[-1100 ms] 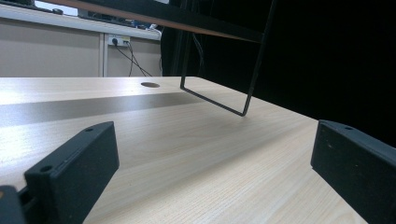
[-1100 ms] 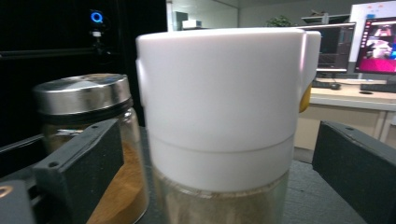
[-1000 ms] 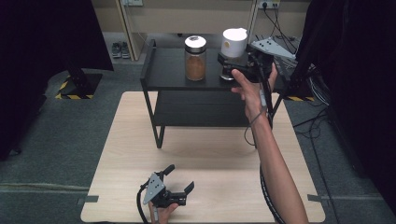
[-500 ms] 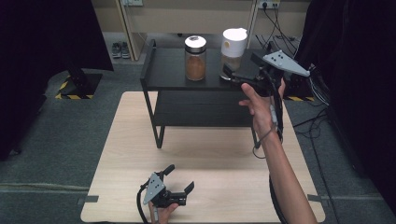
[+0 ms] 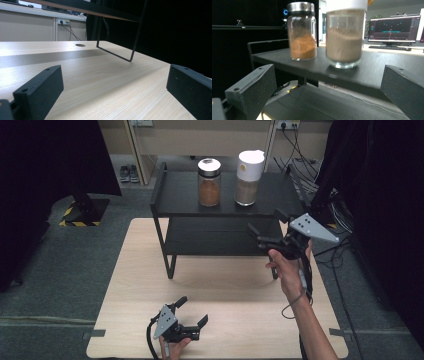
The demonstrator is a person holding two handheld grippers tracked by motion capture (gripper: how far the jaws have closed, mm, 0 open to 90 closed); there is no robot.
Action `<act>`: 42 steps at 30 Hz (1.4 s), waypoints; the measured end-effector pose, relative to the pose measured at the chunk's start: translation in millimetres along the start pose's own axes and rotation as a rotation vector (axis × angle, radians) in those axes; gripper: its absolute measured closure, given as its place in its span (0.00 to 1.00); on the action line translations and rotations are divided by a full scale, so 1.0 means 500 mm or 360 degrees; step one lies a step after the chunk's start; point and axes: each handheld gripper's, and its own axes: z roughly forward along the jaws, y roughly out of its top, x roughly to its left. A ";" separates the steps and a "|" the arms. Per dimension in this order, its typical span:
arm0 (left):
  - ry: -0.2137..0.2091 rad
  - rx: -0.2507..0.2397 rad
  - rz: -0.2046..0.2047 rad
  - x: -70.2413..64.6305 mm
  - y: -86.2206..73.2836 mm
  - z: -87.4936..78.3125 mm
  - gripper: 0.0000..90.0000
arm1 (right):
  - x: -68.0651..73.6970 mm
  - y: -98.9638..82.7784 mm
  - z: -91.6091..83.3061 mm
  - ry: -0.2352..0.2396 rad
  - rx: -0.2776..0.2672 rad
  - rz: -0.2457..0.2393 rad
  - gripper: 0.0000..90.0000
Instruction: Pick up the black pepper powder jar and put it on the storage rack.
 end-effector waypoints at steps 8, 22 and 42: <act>-0.0005 -0.0002 0.0003 0.001 0.000 0.000 0.00 | 0.009 -0.053 -0.032 0.0040 0.0009 -0.0005 0.00; -0.0005 -0.0005 0.0003 0.001 -0.001 -0.001 0.00 | 0.038 -0.150 -0.073 0.0075 0.0034 -0.0028 0.00; 0.0001 -0.0001 0.0001 0.000 0.000 -0.001 0.00 | 0.063 -0.289 -0.102 0.0050 0.0169 0.0031 0.01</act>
